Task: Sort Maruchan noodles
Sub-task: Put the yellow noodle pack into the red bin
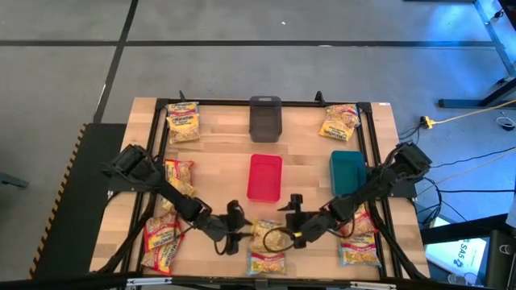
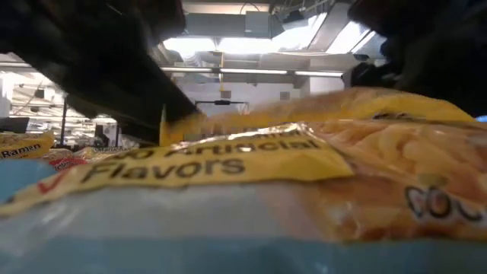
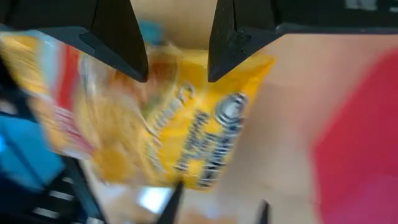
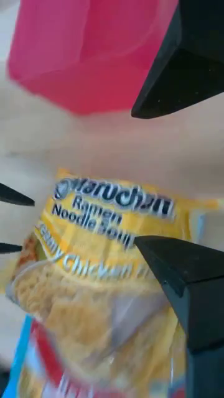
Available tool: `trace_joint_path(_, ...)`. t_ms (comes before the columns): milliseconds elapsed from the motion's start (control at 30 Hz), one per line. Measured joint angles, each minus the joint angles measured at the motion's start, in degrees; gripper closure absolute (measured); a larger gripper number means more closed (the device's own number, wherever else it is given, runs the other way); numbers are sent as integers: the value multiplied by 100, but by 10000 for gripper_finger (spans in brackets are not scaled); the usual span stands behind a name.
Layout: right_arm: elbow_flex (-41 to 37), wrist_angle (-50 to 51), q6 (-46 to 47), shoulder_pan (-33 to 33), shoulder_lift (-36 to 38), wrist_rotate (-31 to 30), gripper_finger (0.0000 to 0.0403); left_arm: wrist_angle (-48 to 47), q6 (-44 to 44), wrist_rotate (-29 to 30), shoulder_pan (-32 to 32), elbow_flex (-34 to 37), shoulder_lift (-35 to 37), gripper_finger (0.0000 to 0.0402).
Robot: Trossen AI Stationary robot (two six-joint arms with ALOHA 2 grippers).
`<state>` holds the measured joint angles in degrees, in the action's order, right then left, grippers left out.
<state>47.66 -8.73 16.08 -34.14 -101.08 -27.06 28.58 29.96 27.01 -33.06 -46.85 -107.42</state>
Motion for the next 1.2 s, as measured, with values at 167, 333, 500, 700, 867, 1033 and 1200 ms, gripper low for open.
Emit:
trace_joint_path(167, -2, 354, 96, 82, 113, -92, 109, -137, -55, 487, 157, 2, 23, 239)
trace_joint_path(333, -2, 801, 796, 82, 579, -102, 109, -62, -55, 460, -9, 2, 412, 239)
trace_joint_path(500, -3, 759, 1475, 253, 711, -5, 109, 381, -153, 45, -187, 2, 562, 239)
trace_joint_path(700, -47, 261, 2501, 616, 343, 770, 109, 908, -182, -104, -223, 2, 51, 239)
trace_joint_path(867, -281, -108, 3100, 659, 167, 1052, 109, 1101, -28, -119, -214, 9, -363, 239)
trace_joint_path(1033, -526, -796, 3457, 728, 141, 1376, 109, 1344, -12, -166, -161, -24, -761, 239)
trace_joint_path(1200, -551, -910, 3620, 840, 140, 1678, 109, 1420, -10, -184, -58, -26, -884, 239)
